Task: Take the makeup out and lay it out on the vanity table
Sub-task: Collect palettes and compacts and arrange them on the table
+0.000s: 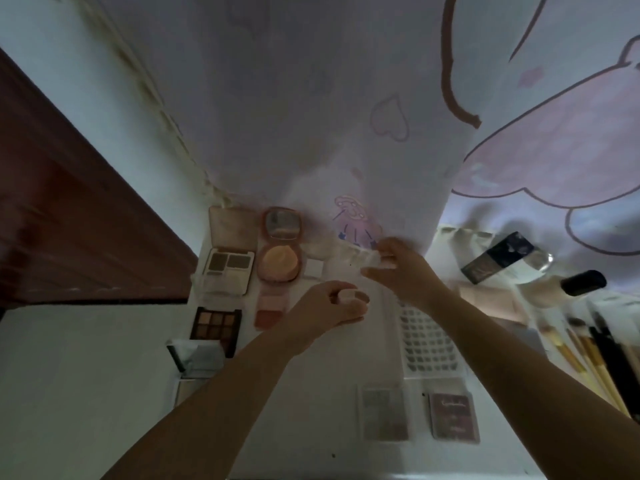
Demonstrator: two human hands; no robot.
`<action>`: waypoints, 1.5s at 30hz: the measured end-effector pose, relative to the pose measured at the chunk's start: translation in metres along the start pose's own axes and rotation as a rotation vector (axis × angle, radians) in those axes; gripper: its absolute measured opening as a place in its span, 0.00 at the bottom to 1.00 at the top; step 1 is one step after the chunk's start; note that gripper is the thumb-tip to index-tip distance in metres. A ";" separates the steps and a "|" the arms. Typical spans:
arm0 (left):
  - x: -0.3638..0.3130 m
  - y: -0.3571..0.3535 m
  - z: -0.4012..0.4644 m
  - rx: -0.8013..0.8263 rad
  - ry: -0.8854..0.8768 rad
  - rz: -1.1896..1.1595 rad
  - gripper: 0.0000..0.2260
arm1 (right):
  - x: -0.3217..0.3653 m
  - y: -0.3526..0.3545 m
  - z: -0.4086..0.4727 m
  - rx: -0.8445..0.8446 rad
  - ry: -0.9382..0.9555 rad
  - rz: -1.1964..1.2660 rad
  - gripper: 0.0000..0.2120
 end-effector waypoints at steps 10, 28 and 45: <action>-0.044 0.006 0.017 -0.573 -0.856 1.056 0.21 | -0.006 -0.017 0.024 -0.069 0.406 -0.554 0.31; -0.056 -0.004 0.005 -0.554 -0.901 1.238 0.20 | 0.013 -0.002 -0.027 -0.095 0.415 -0.494 0.22; 0.087 0.006 -0.121 -0.145 -0.019 0.342 0.13 | 0.014 -0.053 -0.200 0.261 0.633 -0.616 0.26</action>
Point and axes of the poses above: each hand's wrist, its own z-axis towards the middle knuckle, its own y-axis out of the back of the hand, x = y × z, the point moved 10 cm from there along z, towards the middle knuckle, and after that the axes turned 12 degrees about -x, right-handed, at the moved point
